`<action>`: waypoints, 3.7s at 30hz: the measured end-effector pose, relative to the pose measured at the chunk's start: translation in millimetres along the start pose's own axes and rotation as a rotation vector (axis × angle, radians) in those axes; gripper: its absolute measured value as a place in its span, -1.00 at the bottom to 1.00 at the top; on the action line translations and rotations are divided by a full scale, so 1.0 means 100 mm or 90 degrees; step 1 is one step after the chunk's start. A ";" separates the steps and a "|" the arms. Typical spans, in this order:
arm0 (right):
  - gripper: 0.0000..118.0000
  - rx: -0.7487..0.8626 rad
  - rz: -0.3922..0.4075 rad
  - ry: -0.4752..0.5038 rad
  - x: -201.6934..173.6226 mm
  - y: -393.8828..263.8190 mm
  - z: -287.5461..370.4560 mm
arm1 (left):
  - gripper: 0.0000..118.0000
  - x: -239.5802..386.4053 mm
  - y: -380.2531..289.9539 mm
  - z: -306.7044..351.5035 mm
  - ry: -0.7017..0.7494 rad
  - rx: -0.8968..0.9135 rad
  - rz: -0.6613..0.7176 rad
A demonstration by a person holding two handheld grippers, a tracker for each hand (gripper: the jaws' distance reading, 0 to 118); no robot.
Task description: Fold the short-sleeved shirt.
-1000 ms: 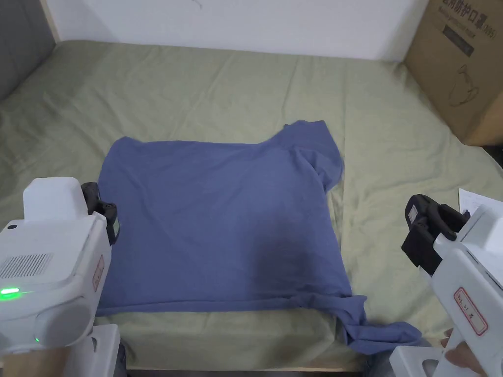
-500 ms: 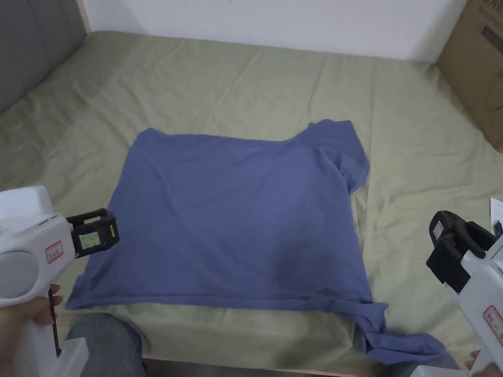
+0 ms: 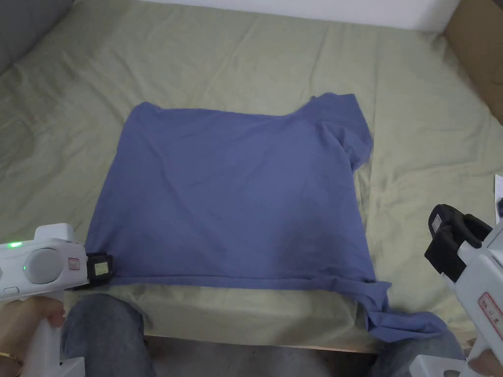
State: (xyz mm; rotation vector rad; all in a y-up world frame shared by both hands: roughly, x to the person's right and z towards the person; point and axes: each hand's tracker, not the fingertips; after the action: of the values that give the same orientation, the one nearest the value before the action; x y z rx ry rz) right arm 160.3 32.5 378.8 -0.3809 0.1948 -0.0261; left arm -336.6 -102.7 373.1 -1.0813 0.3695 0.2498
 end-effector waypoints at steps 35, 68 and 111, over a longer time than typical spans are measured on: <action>-0.70 -0.515 0.163 0.041 0.18 -0.90 -0.80 | -0.97 0.11 0.18 0.79 -0.094 0.122 0.061; -0.94 -0.274 0.045 -0.025 0.25 1.05 -2.37 | -0.97 0.30 1.83 0.32 -0.112 0.174 0.212; -0.99 0.104 0.033 -0.015 -0.23 0.40 0.13 | -1.00 0.77 -0.05 1.79 -0.060 0.523 -0.068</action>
State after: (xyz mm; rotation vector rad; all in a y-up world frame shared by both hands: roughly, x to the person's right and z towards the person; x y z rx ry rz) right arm 140.0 75.9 380.1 -0.2137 0.1781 0.0134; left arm -234.4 56.0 420.0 -0.2769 0.2852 0.0374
